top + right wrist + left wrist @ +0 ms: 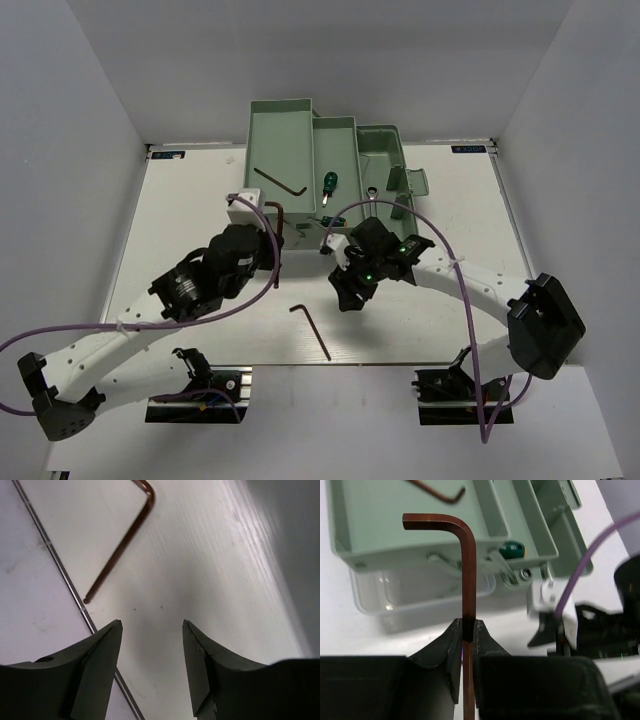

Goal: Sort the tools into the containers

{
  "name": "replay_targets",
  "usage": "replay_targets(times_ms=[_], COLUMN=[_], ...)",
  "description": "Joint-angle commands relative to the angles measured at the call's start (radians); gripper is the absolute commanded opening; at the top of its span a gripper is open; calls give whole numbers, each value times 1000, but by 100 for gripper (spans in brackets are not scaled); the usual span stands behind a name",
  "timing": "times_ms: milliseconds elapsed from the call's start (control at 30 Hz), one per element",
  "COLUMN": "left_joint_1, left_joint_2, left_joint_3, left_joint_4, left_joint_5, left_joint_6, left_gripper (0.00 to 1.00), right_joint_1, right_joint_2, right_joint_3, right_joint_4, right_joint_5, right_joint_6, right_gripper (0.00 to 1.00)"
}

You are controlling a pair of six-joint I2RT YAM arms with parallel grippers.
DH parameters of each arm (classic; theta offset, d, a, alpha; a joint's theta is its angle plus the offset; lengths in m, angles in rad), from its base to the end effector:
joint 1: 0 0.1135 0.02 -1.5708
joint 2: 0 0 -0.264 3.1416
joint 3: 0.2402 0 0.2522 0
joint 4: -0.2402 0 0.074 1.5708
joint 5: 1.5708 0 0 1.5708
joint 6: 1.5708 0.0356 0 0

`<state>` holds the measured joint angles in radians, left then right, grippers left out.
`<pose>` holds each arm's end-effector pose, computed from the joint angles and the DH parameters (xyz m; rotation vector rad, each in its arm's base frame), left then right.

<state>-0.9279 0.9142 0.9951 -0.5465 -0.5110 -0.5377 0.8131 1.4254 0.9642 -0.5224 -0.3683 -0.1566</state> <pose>0.1291 -0.1433 0.3550 0.0707 1.9974 -0.4309 0.1881 0.2174 0.2302 -1.3478 2.2429 0.7153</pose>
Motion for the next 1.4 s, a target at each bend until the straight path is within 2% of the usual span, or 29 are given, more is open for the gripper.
replay_targets(times_ms=[0,200,333,500,633,733,833,867,933,1000,1033,1067,1200,1267,1367], left_joint_1=[17,26,72,158,227,280,308,322,336,357,357,357,380,380,380], left_joint_2=[55,247,330,445,529,632,680,680,689,689,689,689,698,674,626], left_joint_3=[97,241,307,379,419,511,550,550,539,539,527,527,527,527,569], left_joint_4=[143,284,359,407,448,371,323,323,304,290,290,281,255,255,223], left_joint_5=[-104,-312,-368,-428,-377,-318,-275,-250,-222,-198,-187,-172,-144,-115,-93], left_joint_6=[108,257,286,338,357,334,299,298,266,256,255,246,237,237,246], left_gripper=[0,0,0,0,0,3,14,21,31,33,38,50,72,74,76], right_joint_1=[72,175,233,270,281,290,297,304,319,339,342,351,370,367,371], right_joint_2=[3,69,121,211,237,254,288,305,319,343,360,366,409,418,428], right_joint_3=[-16,-30,8,45,79,105,129,136,152,163,168,168,179,179,173], right_joint_4=[85,168,177,174,168,171,170,162,160,148,145,147,133,128,122], right_joint_5=[17,163,264,262,269,276,270,263,267,278,284,308,354,364,394], right_joint_6=[26,83,136,193,207,216,227,229,232,233,236,241,246,244,244], right_gripper=[58,60,64,65,65,65,65,65,65,65,65,65,61,55,40])
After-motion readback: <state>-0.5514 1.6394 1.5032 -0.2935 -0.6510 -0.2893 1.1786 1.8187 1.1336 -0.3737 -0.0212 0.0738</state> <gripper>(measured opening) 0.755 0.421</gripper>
